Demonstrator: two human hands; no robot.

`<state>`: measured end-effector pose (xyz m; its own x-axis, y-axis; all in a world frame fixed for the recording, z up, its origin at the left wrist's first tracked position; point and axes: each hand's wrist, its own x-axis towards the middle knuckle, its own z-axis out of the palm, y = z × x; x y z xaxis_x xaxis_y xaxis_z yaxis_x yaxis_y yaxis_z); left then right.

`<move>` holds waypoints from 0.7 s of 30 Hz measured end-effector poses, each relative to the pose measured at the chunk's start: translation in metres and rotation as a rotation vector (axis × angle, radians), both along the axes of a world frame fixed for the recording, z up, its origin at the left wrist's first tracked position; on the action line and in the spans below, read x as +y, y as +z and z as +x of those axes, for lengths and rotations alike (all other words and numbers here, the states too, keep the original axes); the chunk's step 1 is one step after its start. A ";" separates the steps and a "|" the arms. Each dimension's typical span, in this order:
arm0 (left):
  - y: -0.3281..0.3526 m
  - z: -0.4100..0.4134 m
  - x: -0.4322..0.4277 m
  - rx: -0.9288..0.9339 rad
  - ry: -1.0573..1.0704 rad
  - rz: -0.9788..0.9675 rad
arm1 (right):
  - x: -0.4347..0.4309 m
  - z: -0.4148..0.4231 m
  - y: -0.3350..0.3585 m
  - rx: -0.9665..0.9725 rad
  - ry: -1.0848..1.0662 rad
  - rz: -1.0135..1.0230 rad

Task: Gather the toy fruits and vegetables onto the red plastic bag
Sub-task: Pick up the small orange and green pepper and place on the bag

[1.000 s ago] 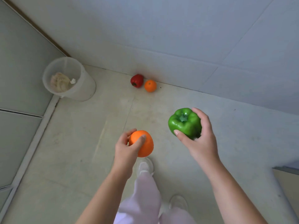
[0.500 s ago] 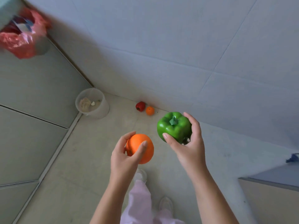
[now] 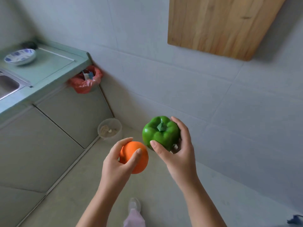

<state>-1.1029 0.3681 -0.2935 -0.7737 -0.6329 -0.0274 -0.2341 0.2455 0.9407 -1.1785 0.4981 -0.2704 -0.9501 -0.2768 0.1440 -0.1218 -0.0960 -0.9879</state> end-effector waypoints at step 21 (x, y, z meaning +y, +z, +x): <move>0.097 0.208 -0.108 0.246 0.488 -0.073 | -0.153 0.134 0.114 0.251 0.556 -0.129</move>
